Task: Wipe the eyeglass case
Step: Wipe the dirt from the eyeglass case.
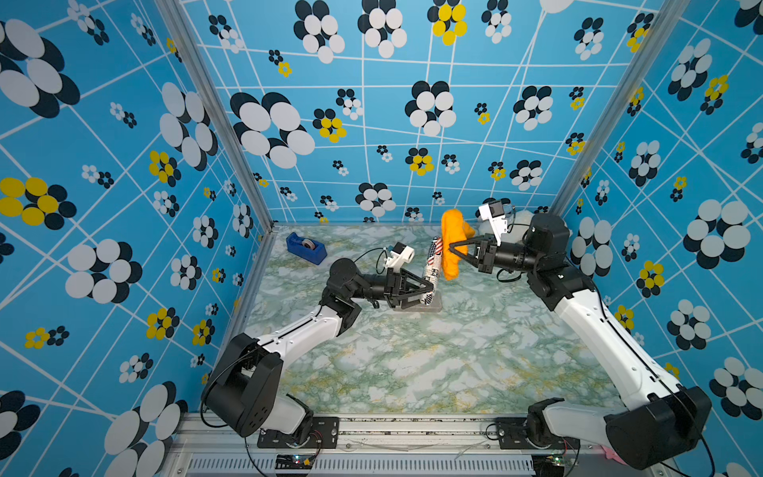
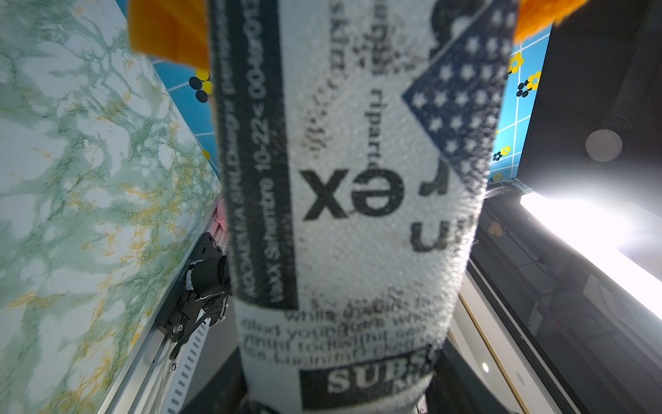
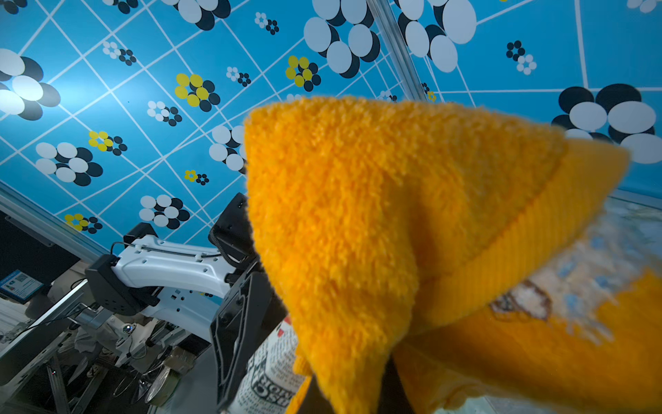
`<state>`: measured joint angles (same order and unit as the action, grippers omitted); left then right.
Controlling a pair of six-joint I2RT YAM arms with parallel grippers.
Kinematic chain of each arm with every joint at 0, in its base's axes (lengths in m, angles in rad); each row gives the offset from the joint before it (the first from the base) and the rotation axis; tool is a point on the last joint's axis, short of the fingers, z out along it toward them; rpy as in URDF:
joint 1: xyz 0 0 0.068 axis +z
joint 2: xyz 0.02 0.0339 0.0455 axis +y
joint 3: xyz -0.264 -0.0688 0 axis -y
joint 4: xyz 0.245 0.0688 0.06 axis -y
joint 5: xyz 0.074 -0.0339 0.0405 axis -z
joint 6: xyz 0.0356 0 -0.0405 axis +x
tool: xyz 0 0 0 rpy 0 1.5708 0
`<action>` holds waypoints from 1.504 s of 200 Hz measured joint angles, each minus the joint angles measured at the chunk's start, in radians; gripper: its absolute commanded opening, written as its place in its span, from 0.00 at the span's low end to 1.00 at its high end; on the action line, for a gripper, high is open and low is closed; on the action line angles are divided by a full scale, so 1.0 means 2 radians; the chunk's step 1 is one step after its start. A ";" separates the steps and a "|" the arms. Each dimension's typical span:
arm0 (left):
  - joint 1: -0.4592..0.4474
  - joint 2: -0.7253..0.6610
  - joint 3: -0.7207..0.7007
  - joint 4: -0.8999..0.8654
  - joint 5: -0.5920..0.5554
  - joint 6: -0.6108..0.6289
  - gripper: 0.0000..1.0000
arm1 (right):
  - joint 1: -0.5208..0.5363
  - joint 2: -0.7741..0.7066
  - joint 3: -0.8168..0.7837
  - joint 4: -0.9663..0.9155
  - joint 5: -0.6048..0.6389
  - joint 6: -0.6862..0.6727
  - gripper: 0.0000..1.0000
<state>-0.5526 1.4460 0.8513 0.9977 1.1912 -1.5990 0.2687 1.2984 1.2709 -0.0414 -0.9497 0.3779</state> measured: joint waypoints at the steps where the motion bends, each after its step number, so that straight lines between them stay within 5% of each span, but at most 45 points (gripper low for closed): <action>1: 0.000 0.000 0.000 0.000 0.000 0.000 0.06 | 0.000 0.000 0.000 0.000 0.000 0.000 0.00; 87: -0.002 -0.007 0.001 -0.022 0.000 0.014 0.06 | 0.022 -0.040 -0.138 0.085 -0.019 0.074 0.00; 168: 0.008 0.012 0.006 0.019 -0.001 -0.005 0.06 | 0.119 -0.131 -0.248 0.148 0.115 0.136 0.00; 244: 0.019 0.011 0.008 -0.002 0.004 0.011 0.06 | 0.165 -0.154 -0.253 0.118 0.188 0.135 0.00; 301: 0.028 0.018 0.008 -0.041 -0.050 0.032 0.06 | 0.228 -0.192 -0.252 0.077 0.115 0.119 0.00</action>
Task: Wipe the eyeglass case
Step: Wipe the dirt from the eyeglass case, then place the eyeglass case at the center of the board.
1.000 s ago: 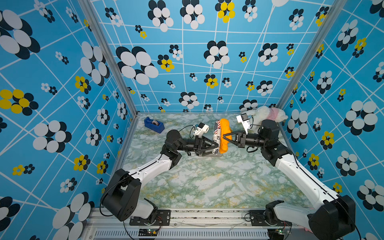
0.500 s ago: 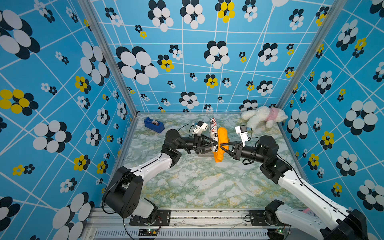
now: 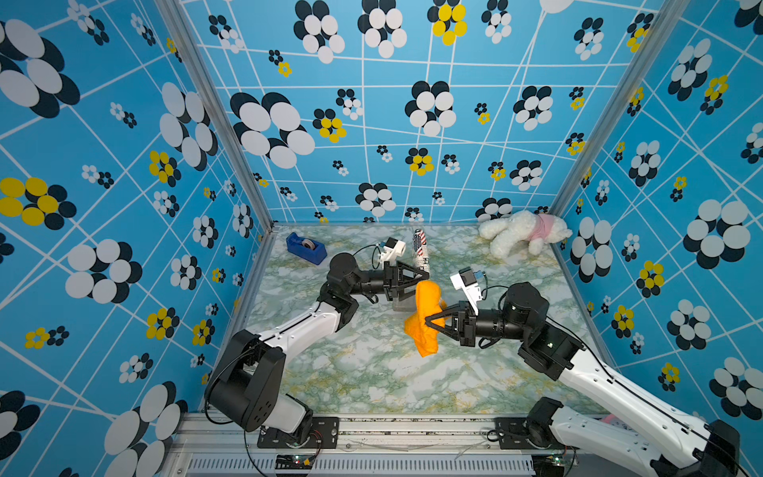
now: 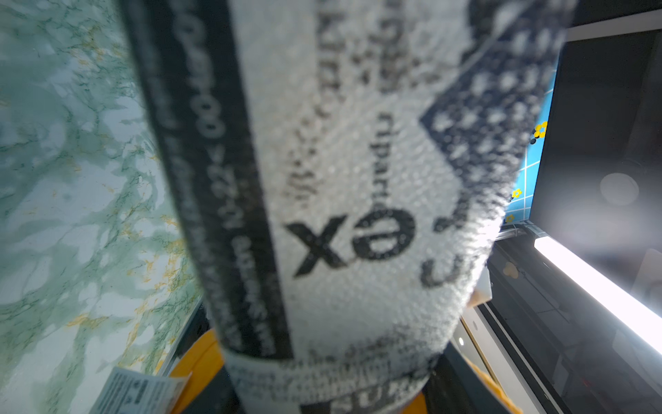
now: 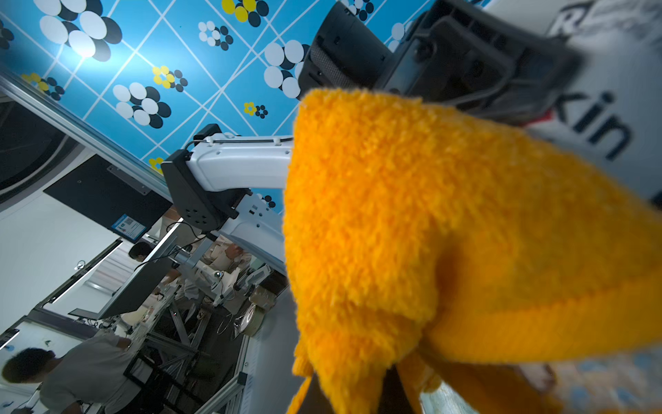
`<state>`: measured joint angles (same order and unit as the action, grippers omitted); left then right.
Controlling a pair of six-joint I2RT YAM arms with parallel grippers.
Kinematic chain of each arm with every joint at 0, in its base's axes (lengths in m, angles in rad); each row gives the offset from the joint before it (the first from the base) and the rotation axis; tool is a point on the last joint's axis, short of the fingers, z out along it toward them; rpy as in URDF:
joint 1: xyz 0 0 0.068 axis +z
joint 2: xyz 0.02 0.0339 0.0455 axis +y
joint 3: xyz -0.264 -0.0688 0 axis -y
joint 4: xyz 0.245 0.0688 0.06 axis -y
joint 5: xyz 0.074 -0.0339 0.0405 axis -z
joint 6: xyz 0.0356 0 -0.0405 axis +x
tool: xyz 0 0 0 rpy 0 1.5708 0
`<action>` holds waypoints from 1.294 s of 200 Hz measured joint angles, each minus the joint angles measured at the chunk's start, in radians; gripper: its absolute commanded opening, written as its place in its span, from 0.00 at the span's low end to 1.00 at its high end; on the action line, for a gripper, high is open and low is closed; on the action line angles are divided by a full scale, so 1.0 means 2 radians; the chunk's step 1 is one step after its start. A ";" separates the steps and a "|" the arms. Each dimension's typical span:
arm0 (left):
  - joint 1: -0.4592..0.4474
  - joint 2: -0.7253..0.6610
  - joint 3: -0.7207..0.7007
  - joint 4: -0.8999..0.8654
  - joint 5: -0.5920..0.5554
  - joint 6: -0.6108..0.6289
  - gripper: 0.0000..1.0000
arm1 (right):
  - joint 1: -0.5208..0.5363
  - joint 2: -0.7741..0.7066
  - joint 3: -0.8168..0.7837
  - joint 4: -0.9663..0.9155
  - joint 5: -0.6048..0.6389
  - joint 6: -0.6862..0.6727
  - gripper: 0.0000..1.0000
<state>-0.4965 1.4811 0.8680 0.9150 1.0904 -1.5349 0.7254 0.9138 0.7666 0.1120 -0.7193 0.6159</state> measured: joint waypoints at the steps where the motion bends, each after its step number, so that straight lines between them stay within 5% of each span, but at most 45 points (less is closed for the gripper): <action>1: 0.000 0.000 0.000 -0.001 -0.001 0.000 0.06 | 0.000 0.000 0.000 0.000 -0.001 0.000 0.00; 80: 0.001 0.001 0.000 -0.056 -0.010 0.037 0.06 | -0.012 -0.017 0.033 -0.099 0.042 -0.056 0.00; 123: -0.011 -0.040 0.070 -0.424 -0.085 0.258 0.09 | -0.121 -0.033 0.080 -0.189 0.136 -0.088 0.00; 149: -0.031 -0.059 0.084 -0.551 -0.177 0.302 0.07 | -0.162 -0.027 0.083 -0.221 0.187 -0.087 0.00; 211: -0.159 -0.090 0.018 -0.729 -0.473 0.126 0.11 | -0.169 0.014 0.040 -0.222 0.212 -0.068 0.00; 259: -0.200 -0.044 0.029 -0.797 -0.551 -0.012 0.16 | -0.169 -0.004 0.012 -0.208 0.213 -0.068 0.00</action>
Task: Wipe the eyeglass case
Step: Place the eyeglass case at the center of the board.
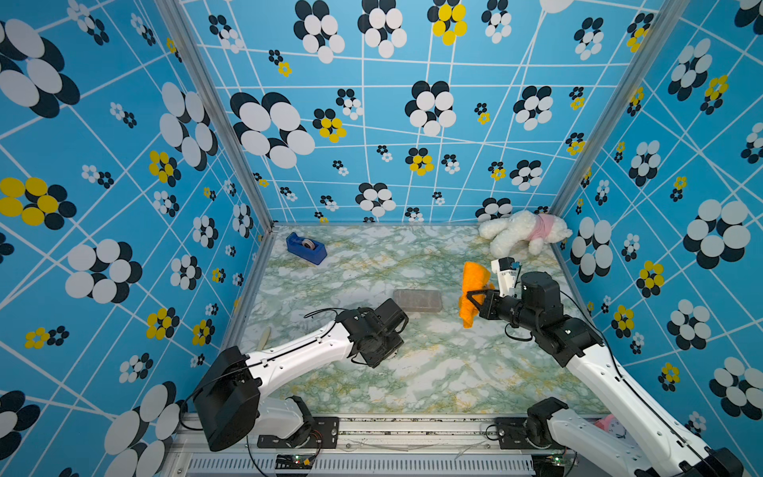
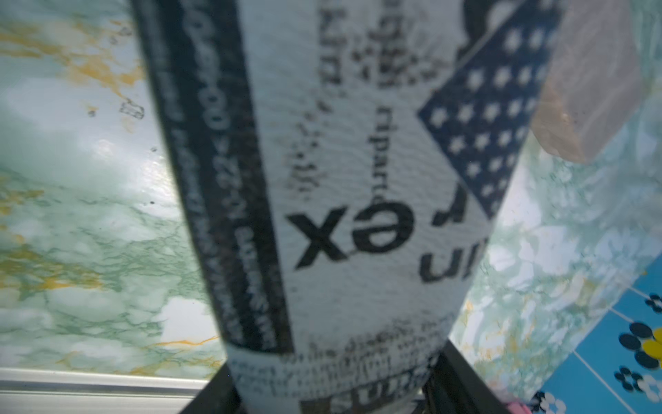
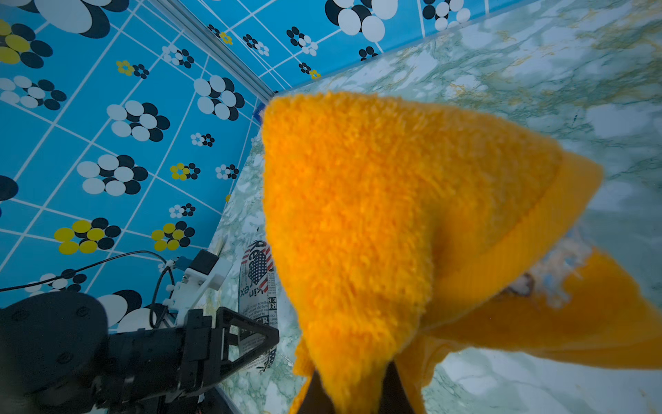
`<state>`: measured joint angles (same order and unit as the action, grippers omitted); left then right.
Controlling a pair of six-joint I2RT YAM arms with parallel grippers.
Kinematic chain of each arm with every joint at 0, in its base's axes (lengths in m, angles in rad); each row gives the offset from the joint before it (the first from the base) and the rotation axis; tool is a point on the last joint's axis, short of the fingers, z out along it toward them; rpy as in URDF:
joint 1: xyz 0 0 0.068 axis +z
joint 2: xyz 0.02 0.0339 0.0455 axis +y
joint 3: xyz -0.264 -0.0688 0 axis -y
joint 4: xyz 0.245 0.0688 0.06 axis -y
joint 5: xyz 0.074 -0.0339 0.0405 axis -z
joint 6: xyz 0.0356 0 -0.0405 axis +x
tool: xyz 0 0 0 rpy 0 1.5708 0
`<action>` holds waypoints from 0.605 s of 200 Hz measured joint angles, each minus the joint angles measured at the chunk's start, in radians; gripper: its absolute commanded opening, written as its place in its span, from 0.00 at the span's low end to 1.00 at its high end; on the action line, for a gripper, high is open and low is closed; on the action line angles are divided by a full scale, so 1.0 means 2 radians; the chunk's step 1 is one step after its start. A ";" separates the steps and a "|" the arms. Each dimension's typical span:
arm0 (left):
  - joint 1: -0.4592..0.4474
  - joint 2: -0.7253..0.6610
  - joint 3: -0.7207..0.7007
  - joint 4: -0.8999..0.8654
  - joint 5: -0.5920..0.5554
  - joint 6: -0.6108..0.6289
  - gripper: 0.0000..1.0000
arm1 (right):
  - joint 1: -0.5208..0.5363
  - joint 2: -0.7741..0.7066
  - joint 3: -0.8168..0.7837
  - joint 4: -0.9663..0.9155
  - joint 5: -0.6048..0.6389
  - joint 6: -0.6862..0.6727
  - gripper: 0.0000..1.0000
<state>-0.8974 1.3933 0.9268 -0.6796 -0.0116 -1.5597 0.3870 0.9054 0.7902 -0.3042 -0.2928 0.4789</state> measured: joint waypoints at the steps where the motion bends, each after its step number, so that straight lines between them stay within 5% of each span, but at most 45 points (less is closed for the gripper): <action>1: -0.001 0.003 0.000 0.000 -0.001 -0.002 0.16 | 0.000 -0.002 -0.002 0.001 0.000 0.000 0.00; 54: -0.021 0.102 0.027 0.005 -0.010 -0.076 0.16 | 0.000 -0.016 -0.023 0.016 -0.003 0.003 0.00; 121: -0.052 0.140 0.033 0.061 0.002 -0.134 0.15 | -0.008 -0.015 -0.021 0.001 -0.003 -0.010 0.00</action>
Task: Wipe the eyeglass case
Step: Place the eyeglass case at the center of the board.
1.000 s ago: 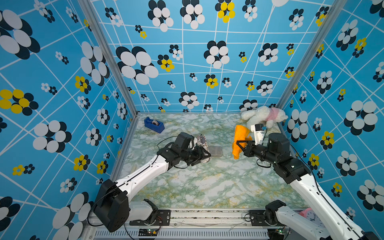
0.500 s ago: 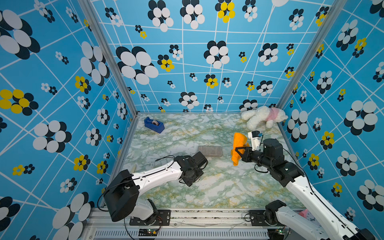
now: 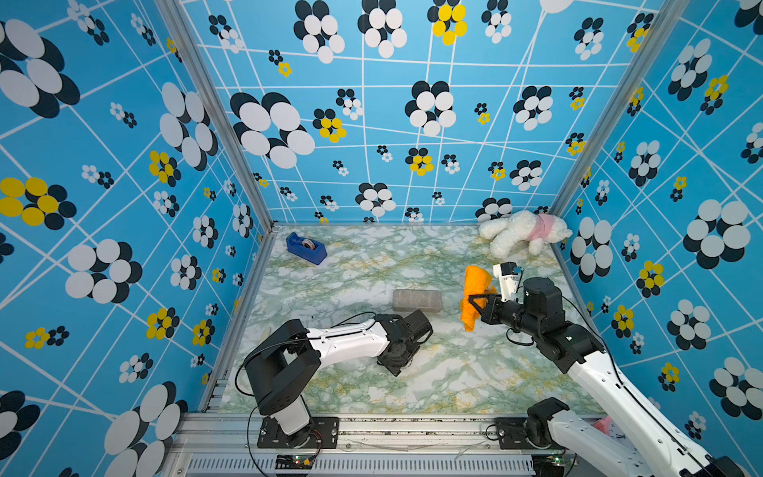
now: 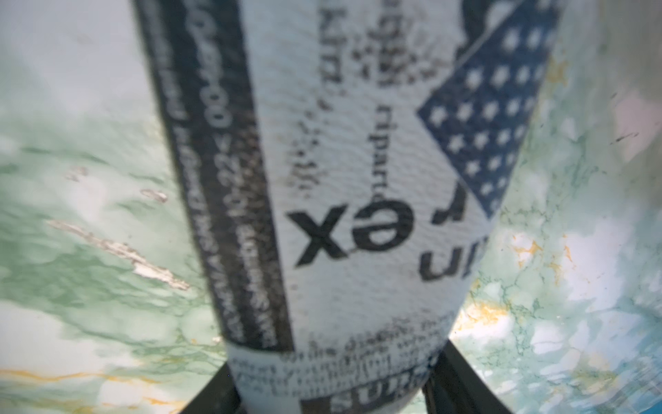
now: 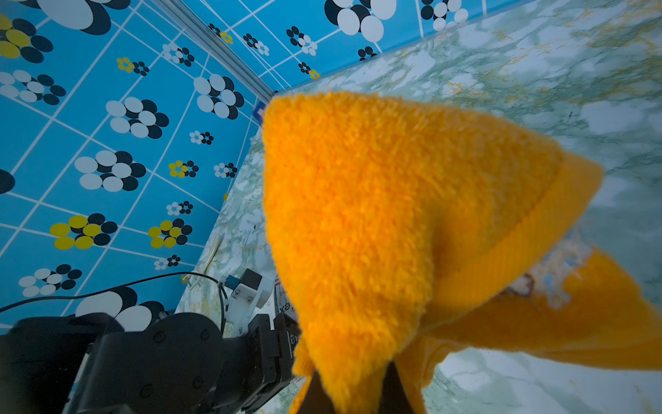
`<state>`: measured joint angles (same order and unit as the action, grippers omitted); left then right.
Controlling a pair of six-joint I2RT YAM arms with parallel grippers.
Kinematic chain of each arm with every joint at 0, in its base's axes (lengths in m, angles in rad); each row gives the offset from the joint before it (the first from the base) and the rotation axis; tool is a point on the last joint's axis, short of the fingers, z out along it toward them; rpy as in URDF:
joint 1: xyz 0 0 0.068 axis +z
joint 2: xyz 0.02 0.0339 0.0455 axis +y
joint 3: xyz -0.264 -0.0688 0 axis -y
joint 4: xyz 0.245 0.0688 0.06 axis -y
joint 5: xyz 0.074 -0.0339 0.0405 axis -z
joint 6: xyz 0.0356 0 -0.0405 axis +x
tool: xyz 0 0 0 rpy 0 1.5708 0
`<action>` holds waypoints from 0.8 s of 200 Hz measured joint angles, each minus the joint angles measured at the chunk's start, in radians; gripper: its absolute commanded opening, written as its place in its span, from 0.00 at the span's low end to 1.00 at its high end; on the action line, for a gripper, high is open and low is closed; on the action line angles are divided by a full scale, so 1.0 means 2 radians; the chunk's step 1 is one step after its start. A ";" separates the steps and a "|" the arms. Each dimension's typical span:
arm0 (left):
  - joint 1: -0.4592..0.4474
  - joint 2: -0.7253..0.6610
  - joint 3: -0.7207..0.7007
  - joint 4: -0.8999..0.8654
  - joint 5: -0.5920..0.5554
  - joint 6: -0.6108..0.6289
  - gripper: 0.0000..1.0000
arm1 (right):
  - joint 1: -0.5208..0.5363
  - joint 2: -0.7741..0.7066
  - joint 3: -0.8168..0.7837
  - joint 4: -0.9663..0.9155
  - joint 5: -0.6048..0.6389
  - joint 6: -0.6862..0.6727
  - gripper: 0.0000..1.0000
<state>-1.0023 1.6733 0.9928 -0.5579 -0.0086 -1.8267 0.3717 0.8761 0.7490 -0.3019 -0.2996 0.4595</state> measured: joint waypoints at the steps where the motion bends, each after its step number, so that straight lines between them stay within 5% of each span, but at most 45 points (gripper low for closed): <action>1: 0.000 0.000 0.000 0.000 0.000 0.000 0.15 | 0.000 0.000 0.000 0.000 0.000 0.000 0.00; 71: -0.007 0.050 0.041 0.021 0.013 -0.007 0.32 | -0.003 -0.002 0.000 -0.016 0.004 -0.002 0.00; 101: -0.007 0.062 0.055 0.029 0.016 -0.007 0.65 | -0.003 -0.004 0.000 -0.018 0.006 -0.002 0.00; 126: -0.007 0.066 0.064 0.029 0.021 0.004 0.81 | -0.003 -0.011 -0.001 -0.016 0.007 -0.001 0.00; 138: -0.007 0.066 0.064 0.031 0.023 0.008 1.00 | -0.003 -0.011 -0.002 -0.015 0.007 0.000 0.00; 160: -0.006 0.065 0.063 0.050 0.037 0.021 0.99 | -0.003 -0.003 -0.002 -0.015 0.007 0.000 0.00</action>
<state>-1.0149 1.8027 1.1191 -0.4583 0.0650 -1.7847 0.3649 0.8700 0.7460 -0.3317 -0.2859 0.4599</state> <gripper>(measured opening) 0.987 0.096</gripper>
